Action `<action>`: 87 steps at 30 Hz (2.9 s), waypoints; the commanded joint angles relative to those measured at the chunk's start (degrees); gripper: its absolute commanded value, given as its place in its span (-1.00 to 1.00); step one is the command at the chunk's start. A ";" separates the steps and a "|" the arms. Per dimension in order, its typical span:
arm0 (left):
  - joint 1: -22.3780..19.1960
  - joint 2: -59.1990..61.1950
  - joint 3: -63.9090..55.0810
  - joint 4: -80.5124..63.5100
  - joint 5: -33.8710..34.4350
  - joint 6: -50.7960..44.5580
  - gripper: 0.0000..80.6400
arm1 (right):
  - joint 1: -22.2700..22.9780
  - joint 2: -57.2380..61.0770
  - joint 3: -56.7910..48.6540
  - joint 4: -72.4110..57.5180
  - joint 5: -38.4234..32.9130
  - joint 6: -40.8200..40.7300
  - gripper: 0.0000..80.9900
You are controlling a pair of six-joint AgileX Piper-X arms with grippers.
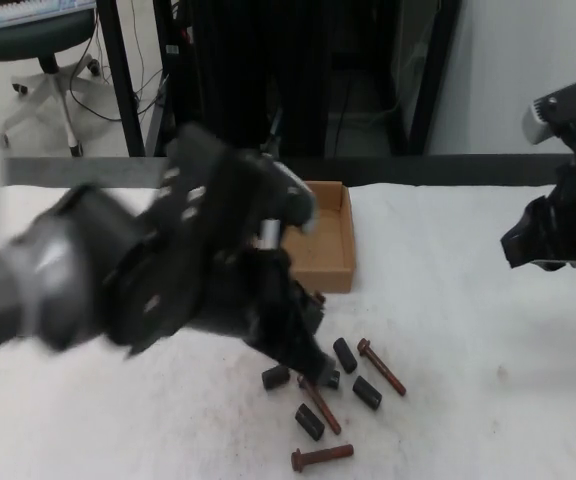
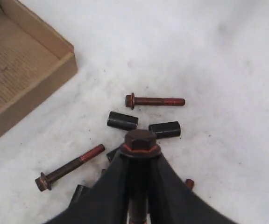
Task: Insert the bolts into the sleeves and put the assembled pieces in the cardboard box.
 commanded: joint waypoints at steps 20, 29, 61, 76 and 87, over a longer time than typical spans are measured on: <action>9.26 0.94 5.30 14.49 -1.87 16.17 -1.00 | -0.69 -0.72 -0.53 0.89 -4.15 0.07 -0.27; 9.16 -4.23 6.72 -5.70 17.80 -10.07 -1.00 | -0.69 -0.72 -0.44 -0.97 -15.84 5.97 -0.27; 9.27 -18.31 28.00 -35.85 2.13 -4.38 -1.00 | 22.78 17.87 -2.43 -3.81 -2.52 0.57 -0.31; 9.27 -18.31 28.00 -31.58 2.13 0.13 -1.00 | 22.78 19.51 -4.30 2.37 -2.54 -8.00 -0.31; 9.27 -18.31 28.00 -28.97 2.13 0.13 -1.00 | 23.63 24.80 -4.30 -0.62 -2.52 -11.82 -0.25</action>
